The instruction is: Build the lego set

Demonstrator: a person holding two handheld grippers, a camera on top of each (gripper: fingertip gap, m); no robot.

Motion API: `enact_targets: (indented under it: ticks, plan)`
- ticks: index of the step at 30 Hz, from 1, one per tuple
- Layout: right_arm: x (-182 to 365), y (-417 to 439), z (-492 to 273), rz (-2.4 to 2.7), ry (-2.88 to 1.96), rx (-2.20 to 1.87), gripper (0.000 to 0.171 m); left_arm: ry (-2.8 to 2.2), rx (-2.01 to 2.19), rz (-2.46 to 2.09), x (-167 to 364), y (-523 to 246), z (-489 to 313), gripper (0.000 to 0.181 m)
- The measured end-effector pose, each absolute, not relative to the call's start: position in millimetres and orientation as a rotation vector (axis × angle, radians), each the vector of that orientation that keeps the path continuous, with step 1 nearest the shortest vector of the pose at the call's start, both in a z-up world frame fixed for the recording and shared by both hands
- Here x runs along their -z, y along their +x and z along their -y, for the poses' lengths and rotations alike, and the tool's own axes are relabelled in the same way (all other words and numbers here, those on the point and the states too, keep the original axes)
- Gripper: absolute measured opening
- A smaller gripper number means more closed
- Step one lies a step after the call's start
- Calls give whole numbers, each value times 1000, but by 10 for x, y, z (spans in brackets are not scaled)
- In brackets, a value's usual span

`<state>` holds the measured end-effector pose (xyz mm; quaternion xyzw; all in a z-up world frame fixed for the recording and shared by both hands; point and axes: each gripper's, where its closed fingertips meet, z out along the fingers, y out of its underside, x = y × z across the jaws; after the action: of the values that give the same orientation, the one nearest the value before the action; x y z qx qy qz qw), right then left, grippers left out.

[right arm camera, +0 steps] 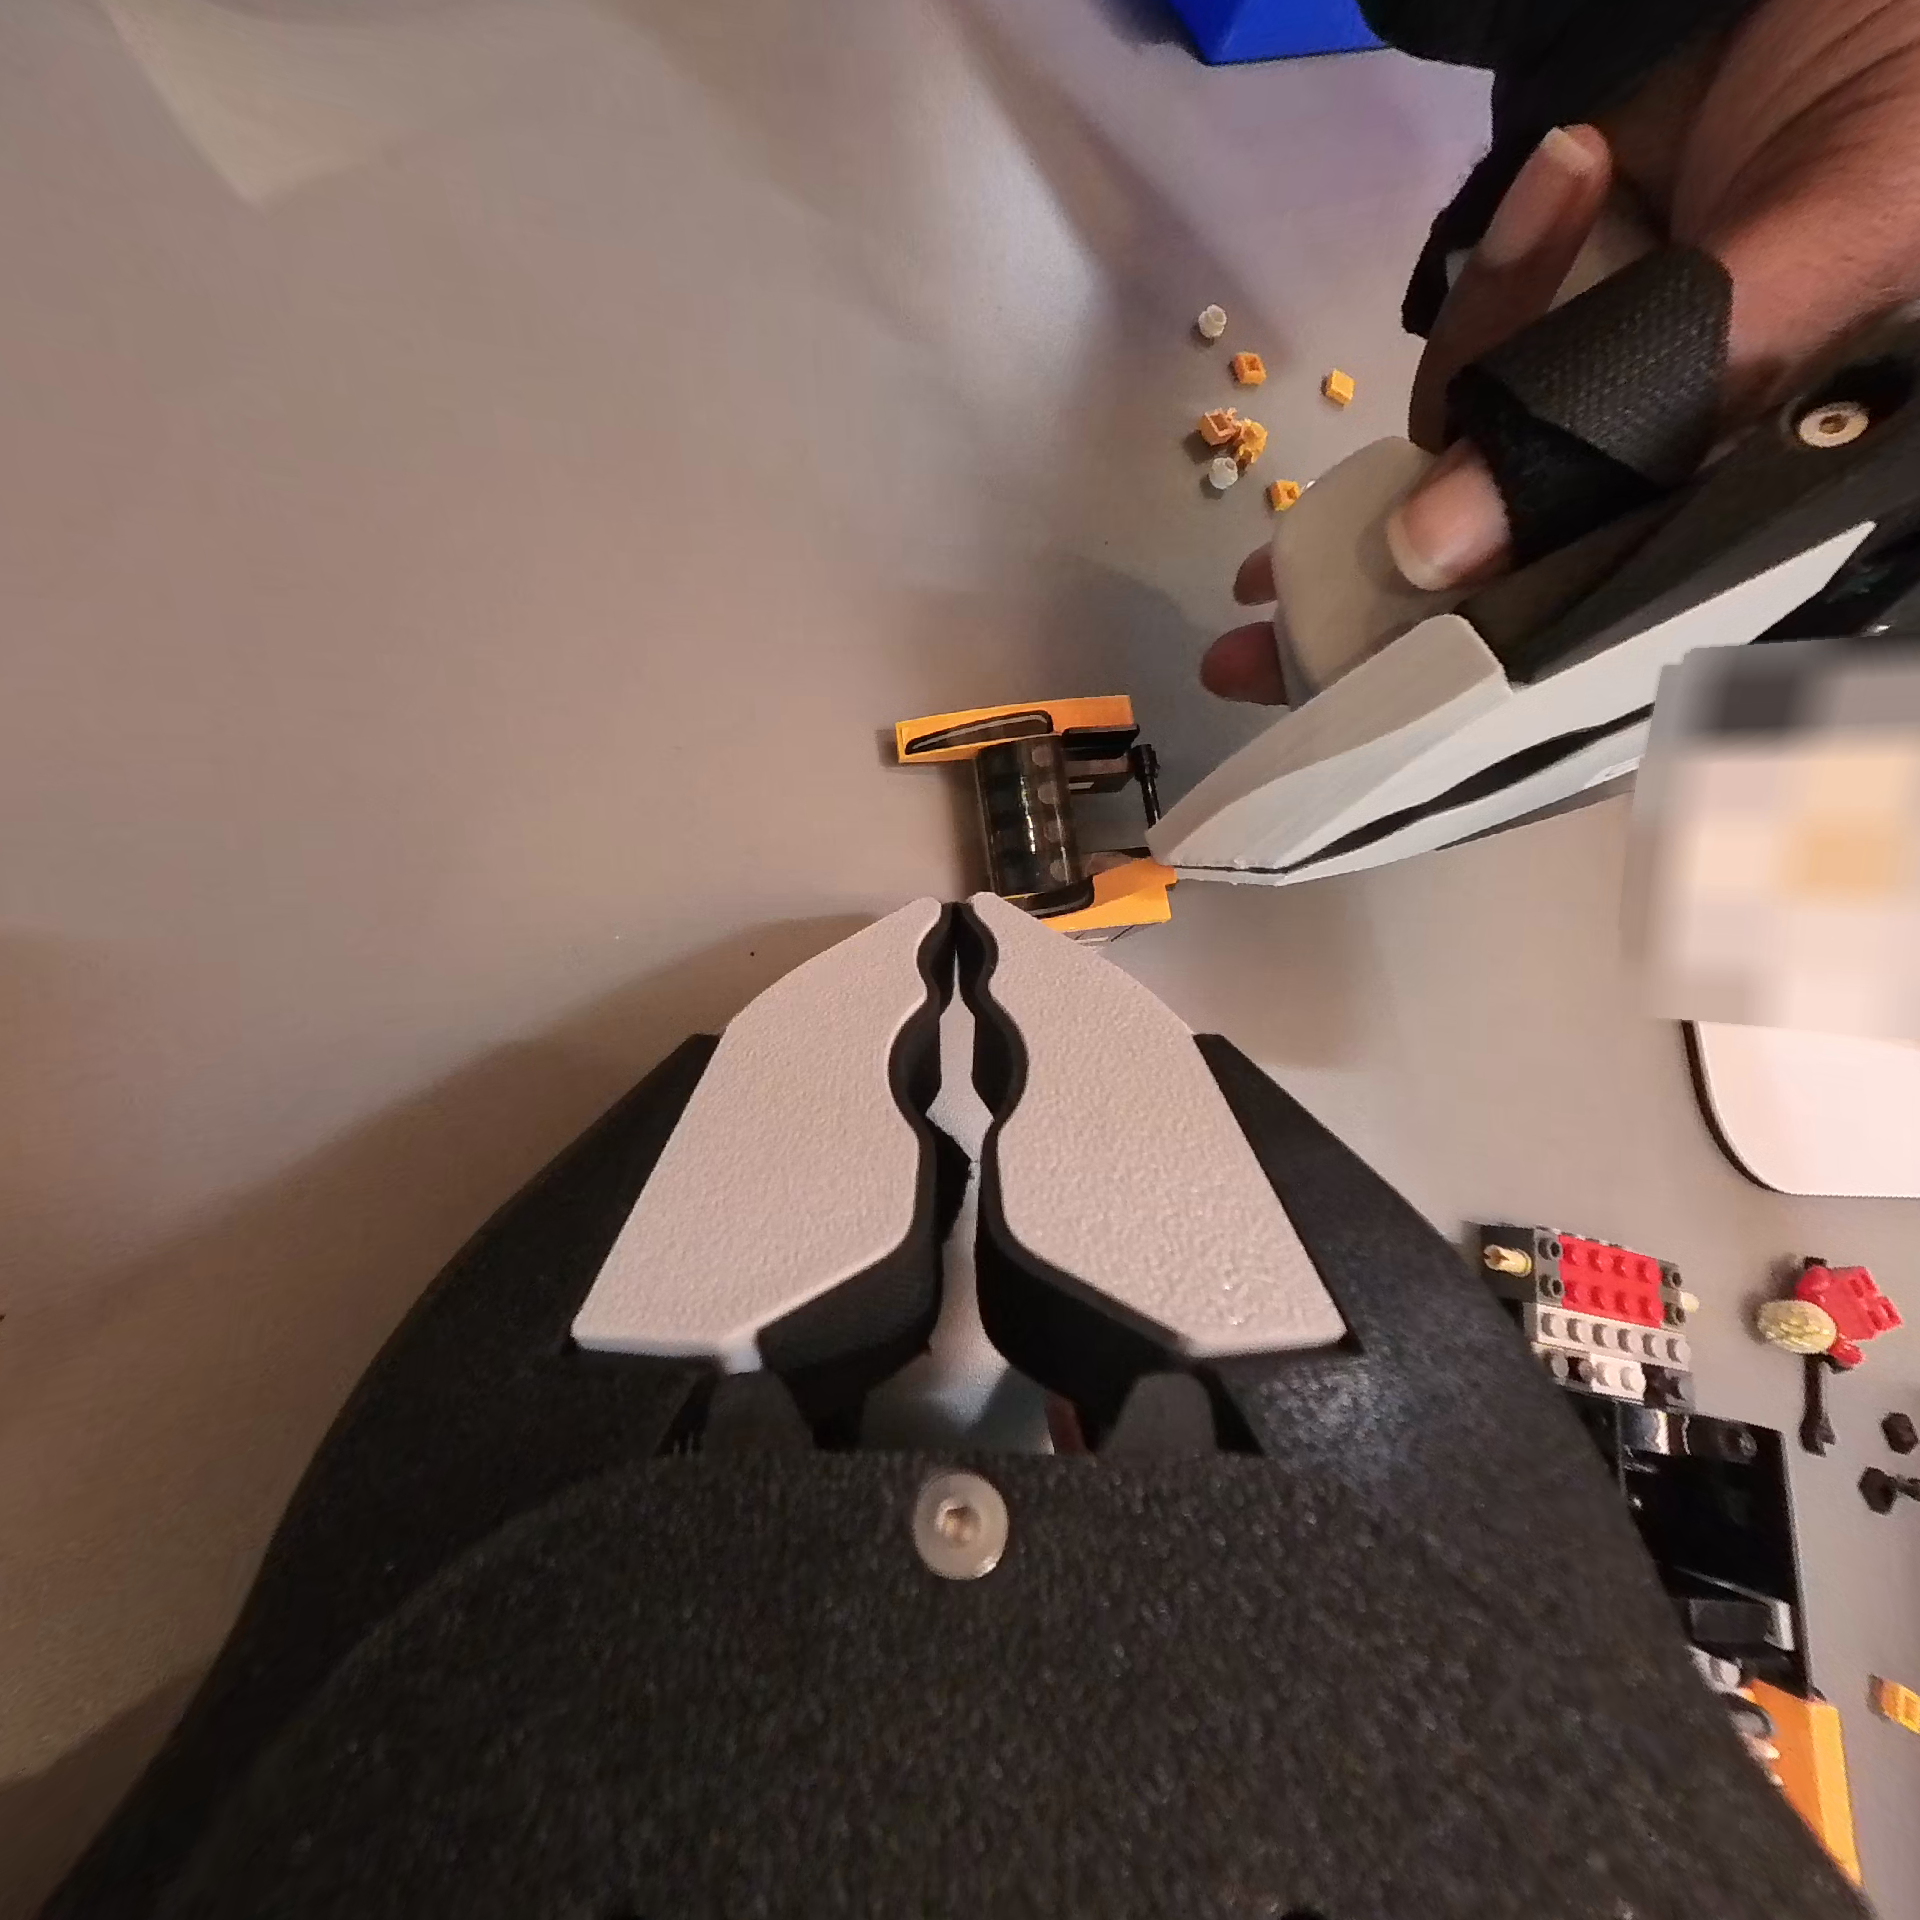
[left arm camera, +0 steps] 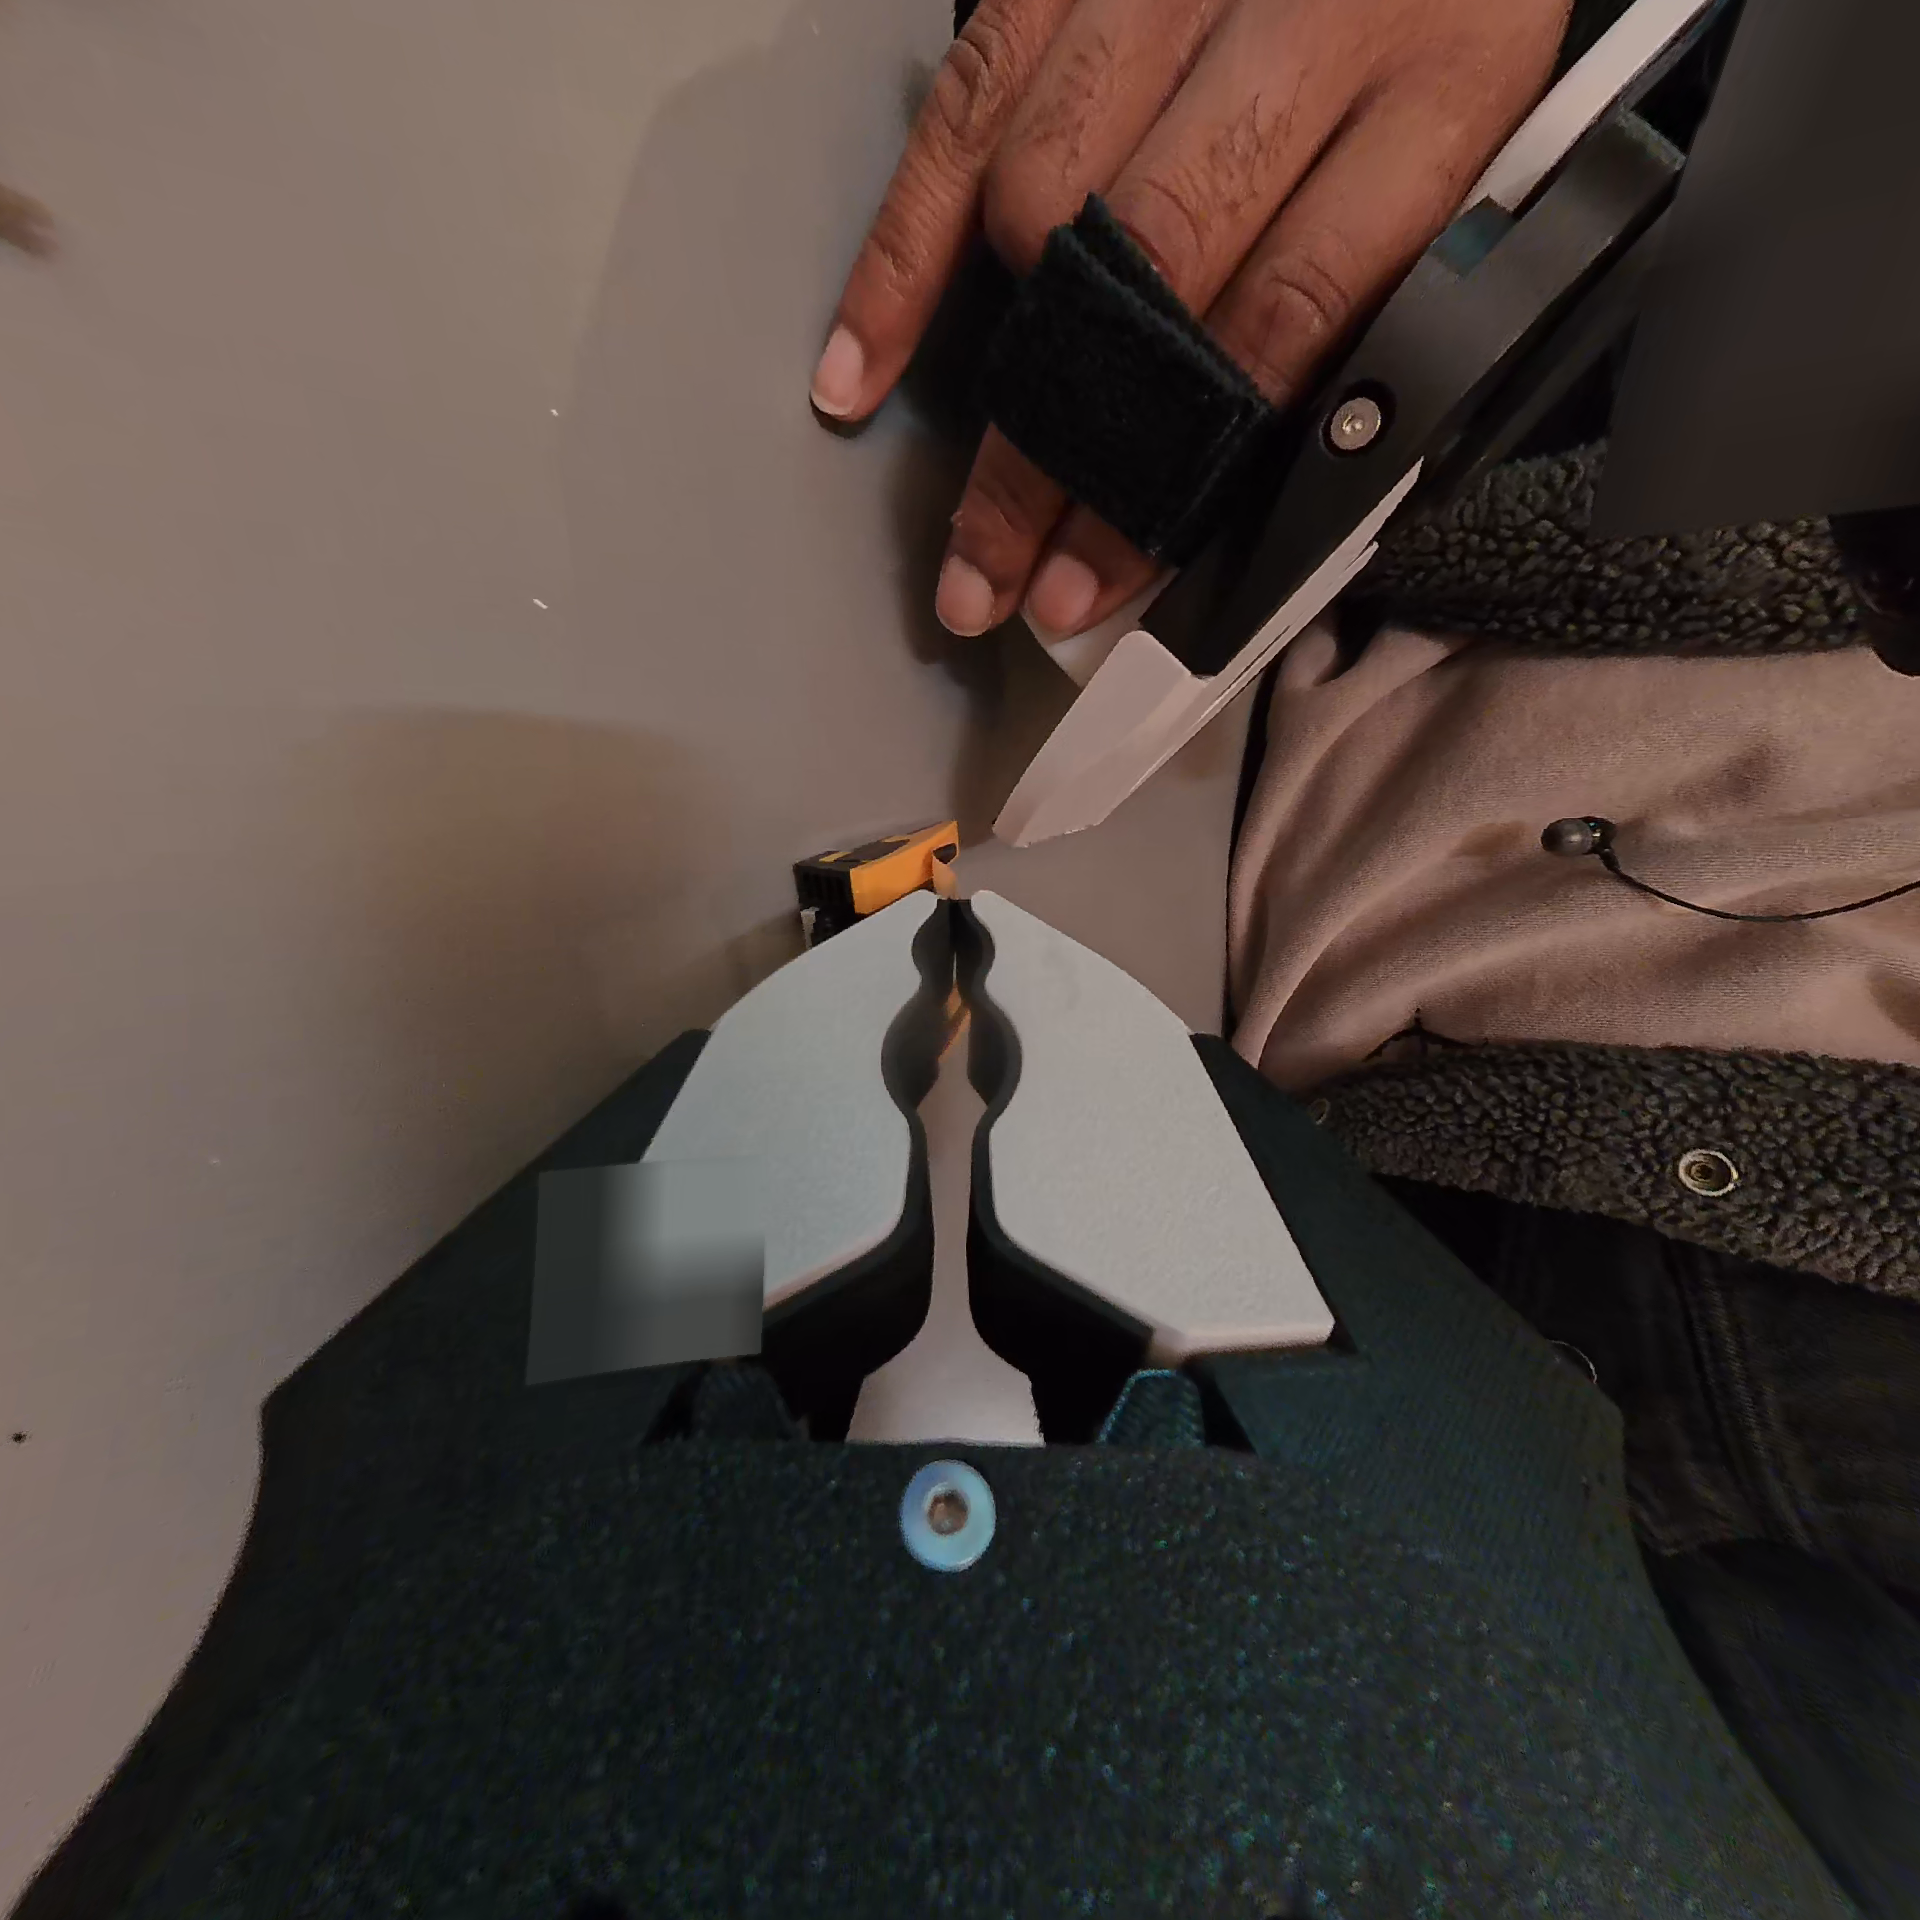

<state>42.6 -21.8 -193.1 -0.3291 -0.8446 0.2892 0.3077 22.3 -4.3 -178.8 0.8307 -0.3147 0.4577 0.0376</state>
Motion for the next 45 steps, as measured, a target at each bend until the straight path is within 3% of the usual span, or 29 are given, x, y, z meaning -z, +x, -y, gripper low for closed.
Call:
enact_targets:
  ticks: [45]
  plan:
    - [2033, 328, 159, 2215, -815, -570, 0, 2564, -1376, 959, 1817, 187, 13, 0]
